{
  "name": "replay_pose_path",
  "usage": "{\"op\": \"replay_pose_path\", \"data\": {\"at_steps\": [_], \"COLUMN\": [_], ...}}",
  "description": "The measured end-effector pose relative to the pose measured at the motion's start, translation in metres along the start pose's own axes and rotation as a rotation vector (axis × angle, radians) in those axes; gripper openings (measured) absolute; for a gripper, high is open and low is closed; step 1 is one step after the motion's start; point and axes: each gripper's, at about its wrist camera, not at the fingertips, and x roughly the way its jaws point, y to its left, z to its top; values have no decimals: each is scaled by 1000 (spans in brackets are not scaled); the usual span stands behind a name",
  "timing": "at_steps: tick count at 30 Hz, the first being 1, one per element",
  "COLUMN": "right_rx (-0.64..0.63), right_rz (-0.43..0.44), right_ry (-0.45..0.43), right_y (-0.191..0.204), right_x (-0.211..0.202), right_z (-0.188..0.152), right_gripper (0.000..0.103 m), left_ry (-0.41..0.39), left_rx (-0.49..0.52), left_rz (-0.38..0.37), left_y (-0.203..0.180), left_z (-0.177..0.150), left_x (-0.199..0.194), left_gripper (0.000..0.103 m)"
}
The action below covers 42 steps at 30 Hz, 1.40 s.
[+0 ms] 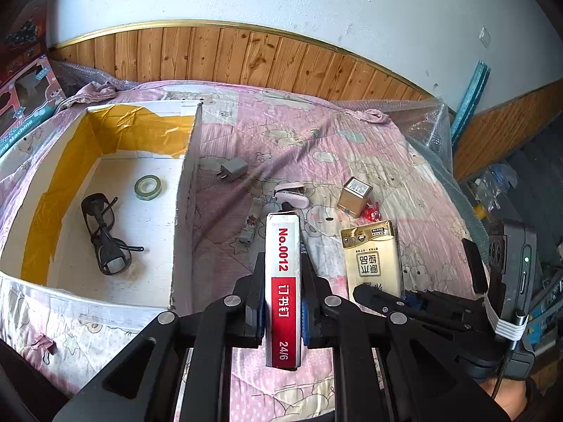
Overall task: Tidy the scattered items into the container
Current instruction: 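Carry the staple box and tissue pack over the box with both grippers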
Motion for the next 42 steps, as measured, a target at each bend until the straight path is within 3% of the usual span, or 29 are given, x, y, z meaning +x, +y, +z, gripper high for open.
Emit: {"op": "replay_pose_path", "data": {"at_steps": [20, 42], "right_rx": [-125, -266], "right_rz": [51, 79], "right_ry": [-14, 25], "right_y": [85, 173], "right_x": [0, 39], "right_z": [32, 63], "right_gripper": [22, 22], "left_ry": [-69, -104], "left_rx": [-118, -253], "left_rz": [-11, 25], "left_y": [66, 155], "left_z": [17, 32], "left_x": [-30, -42], "left_gripper": [15, 15]}}
